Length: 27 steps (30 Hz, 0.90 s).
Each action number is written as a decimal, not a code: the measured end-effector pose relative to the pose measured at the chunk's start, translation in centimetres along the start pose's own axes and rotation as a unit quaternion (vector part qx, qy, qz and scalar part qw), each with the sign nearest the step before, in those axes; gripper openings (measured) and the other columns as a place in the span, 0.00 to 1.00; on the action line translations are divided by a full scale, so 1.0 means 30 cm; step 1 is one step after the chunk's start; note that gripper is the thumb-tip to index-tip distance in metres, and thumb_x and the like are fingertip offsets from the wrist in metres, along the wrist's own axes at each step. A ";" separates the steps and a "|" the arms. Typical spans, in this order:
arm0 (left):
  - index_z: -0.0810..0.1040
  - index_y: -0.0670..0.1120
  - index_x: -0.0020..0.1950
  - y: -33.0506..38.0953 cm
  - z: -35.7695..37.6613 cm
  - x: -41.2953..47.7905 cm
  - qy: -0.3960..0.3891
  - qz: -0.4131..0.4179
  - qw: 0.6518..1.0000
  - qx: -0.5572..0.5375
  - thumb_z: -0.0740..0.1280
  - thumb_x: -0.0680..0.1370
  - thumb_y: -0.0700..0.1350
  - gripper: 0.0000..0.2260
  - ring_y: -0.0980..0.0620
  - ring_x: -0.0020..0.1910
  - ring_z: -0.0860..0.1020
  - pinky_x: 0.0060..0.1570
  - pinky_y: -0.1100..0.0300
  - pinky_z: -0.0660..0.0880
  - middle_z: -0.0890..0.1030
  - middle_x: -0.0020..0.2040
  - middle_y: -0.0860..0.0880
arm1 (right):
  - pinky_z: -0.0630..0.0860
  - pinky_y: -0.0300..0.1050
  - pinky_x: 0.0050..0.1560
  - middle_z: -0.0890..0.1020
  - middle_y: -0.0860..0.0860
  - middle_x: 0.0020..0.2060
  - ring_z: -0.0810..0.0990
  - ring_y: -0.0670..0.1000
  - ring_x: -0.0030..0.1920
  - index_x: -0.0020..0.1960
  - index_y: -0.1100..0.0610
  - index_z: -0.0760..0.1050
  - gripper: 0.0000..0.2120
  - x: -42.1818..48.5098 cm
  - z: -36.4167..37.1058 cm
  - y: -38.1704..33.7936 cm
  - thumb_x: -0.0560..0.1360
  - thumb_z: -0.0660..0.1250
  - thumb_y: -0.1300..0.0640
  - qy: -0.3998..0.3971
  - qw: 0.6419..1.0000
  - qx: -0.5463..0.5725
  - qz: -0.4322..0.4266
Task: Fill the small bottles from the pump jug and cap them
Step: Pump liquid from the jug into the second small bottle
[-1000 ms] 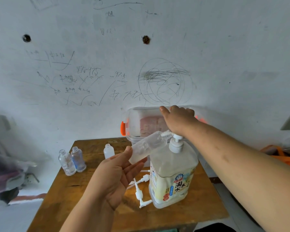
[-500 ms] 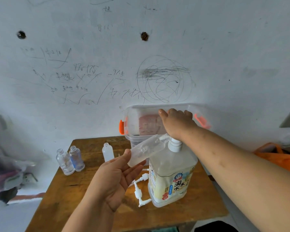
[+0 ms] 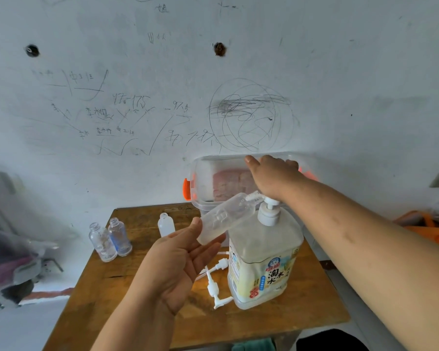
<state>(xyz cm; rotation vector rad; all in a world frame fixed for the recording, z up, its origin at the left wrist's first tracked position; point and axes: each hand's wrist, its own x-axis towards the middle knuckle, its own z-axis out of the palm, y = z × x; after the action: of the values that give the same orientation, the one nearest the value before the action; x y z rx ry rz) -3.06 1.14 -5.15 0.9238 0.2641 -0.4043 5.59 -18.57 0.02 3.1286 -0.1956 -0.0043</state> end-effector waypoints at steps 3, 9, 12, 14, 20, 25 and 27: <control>0.77 0.35 0.55 -0.006 -0.009 0.012 0.001 -0.010 1.000 -0.002 0.67 0.76 0.42 0.13 0.37 0.50 0.84 0.43 0.50 0.81 0.84 0.49 0.34 | 0.64 0.56 0.61 0.68 0.58 0.63 0.69 0.64 0.62 0.76 0.46 0.47 0.30 -0.001 0.024 0.001 0.77 0.50 0.62 -0.002 1.000 -0.018 -0.005; 0.76 0.35 0.57 -0.012 -0.014 0.013 0.022 -0.021 1.000 0.000 0.68 0.76 0.42 0.14 0.38 0.48 0.84 0.42 0.51 0.81 0.84 0.49 0.34 | 0.64 0.57 0.61 0.70 0.58 0.58 0.71 0.63 0.59 0.73 0.49 0.53 0.27 -0.006 0.060 -0.010 0.76 0.52 0.64 0.008 1.000 -0.013 0.000; 0.76 0.34 0.57 -0.006 -0.010 -0.006 0.023 -0.015 1.000 0.005 0.68 0.75 0.42 0.14 0.38 0.47 0.85 0.41 0.51 0.82 0.84 0.48 0.34 | 0.62 0.58 0.64 0.68 0.59 0.63 0.68 0.64 0.62 0.76 0.48 0.47 0.29 -0.015 0.049 -0.011 0.78 0.51 0.61 0.007 1.000 0.011 0.004; 0.76 0.35 0.57 0.002 -0.007 -0.022 0.015 -0.010 1.000 0.008 0.68 0.74 0.42 0.14 0.38 0.47 0.85 0.41 0.51 0.82 0.84 0.48 0.34 | 0.62 0.58 0.65 0.66 0.60 0.65 0.68 0.64 0.63 0.77 0.48 0.44 0.28 -0.020 0.030 -0.006 0.80 0.50 0.59 0.006 1.000 0.017 0.009; 0.77 0.36 0.57 0.029 0.006 -0.035 0.009 0.005 1.000 0.017 0.68 0.74 0.41 0.14 0.38 0.46 0.85 0.40 0.52 0.82 0.84 0.49 0.35 | 0.61 0.58 0.66 0.67 0.59 0.65 0.68 0.63 0.63 0.73 0.48 0.51 0.22 -0.018 -0.014 -0.006 0.80 0.48 0.58 0.032 0.999 0.023 -0.002; 0.77 0.36 0.57 0.021 0.001 -0.021 0.008 -0.004 1.000 0.009 0.68 0.75 0.41 0.13 0.38 0.46 0.85 0.42 0.50 0.81 0.84 0.49 0.35 | 0.60 0.61 0.67 0.65 0.60 0.66 0.65 0.65 0.66 0.76 0.45 0.44 0.28 -0.012 -0.008 -0.008 0.80 0.49 0.58 -0.001 0.999 0.037 0.035; 0.77 0.35 0.57 0.016 -0.005 -0.013 0.003 -0.005 1.000 0.004 0.68 0.76 0.41 0.13 0.38 0.47 0.85 0.43 0.49 0.81 0.84 0.50 0.35 | 0.60 0.61 0.68 0.65 0.59 0.67 0.66 0.65 0.66 0.77 0.45 0.43 0.29 0.000 0.004 -0.009 0.79 0.48 0.59 0.002 0.998 0.052 0.043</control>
<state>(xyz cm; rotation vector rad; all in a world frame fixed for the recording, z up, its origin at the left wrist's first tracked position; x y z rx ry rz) -3.21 1.61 -4.75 0.9316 0.2726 -0.4130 5.63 -18.30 -0.10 3.2202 -0.3413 0.0123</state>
